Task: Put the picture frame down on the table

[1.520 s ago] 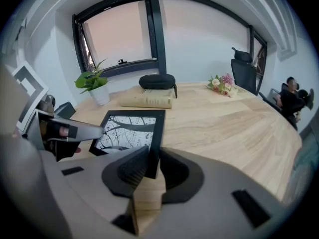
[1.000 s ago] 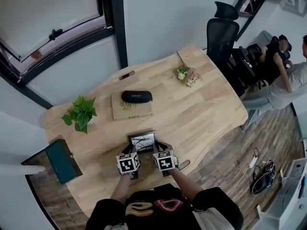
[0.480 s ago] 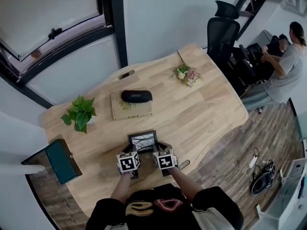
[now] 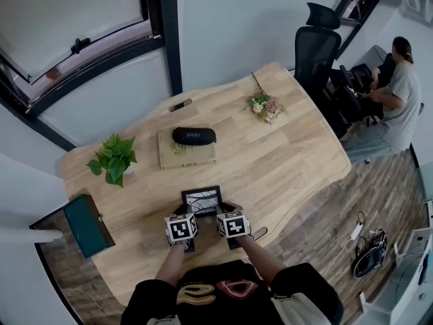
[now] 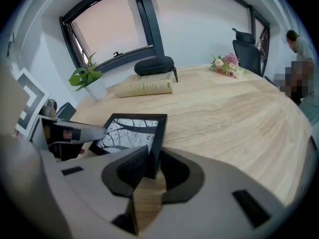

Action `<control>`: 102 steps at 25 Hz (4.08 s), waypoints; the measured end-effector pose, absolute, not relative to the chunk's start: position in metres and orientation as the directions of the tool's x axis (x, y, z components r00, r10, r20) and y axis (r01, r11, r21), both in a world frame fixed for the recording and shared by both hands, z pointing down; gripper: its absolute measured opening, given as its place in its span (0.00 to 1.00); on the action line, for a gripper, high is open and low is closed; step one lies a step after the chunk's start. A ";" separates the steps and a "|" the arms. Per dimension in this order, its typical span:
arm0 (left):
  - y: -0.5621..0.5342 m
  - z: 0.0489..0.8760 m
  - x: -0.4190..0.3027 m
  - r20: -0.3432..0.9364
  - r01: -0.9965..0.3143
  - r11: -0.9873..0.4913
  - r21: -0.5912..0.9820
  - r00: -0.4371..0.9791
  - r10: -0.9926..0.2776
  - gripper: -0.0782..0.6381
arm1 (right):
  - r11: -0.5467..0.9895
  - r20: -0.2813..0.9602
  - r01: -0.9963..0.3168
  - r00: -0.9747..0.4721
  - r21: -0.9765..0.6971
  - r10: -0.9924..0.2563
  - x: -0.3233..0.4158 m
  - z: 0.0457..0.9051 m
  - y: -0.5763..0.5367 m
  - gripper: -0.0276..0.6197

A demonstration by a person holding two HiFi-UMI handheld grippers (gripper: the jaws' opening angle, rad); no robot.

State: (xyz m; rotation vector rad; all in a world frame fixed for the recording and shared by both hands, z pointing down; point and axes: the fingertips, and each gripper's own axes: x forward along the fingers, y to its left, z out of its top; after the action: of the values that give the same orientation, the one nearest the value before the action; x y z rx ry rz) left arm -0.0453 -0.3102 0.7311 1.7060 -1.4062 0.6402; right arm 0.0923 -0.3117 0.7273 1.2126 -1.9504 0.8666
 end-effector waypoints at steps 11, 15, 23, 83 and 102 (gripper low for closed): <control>-0.311 0.733 -0.046 0.807 -0.972 -0.038 0.232 0.214 -0.551 0.23 | 0.360 0.799 -0.907 -0.380 -0.221 -0.467 0.091 0.728 -0.312 0.17; -0.312 0.735 -0.052 0.795 -0.967 -0.029 0.255 0.226 -0.562 0.32 | 0.335 0.786 -0.910 -0.387 -0.243 -0.482 0.097 0.727 -0.314 0.27; -0.310 0.723 -0.060 0.753 -0.955 0.000 0.298 0.235 -0.615 0.41 | 0.336 0.725 -0.889 -0.450 -0.309 -0.522 0.089 0.704 -0.297 0.39; -0.189 0.590 -0.071 0.360 -0.930 -0.221 0.294 0.321 -0.876 0.14 | 0.365 0.415 -0.931 -0.345 -0.033 -0.842 0.060 0.578 -0.210 0.06; -0.197 0.584 -0.071 0.333 -0.937 -0.224 0.270 0.309 -0.891 0.13 | 0.366 0.418 -0.931 -0.334 -0.005 -0.845 0.061 0.580 -0.212 0.06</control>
State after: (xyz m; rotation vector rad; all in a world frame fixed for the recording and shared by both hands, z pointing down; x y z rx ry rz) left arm -0.0711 -0.1966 0.5839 2.1666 -1.6250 0.1490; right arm 0.0615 -0.2119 0.5797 1.5571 -2.2874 0.3473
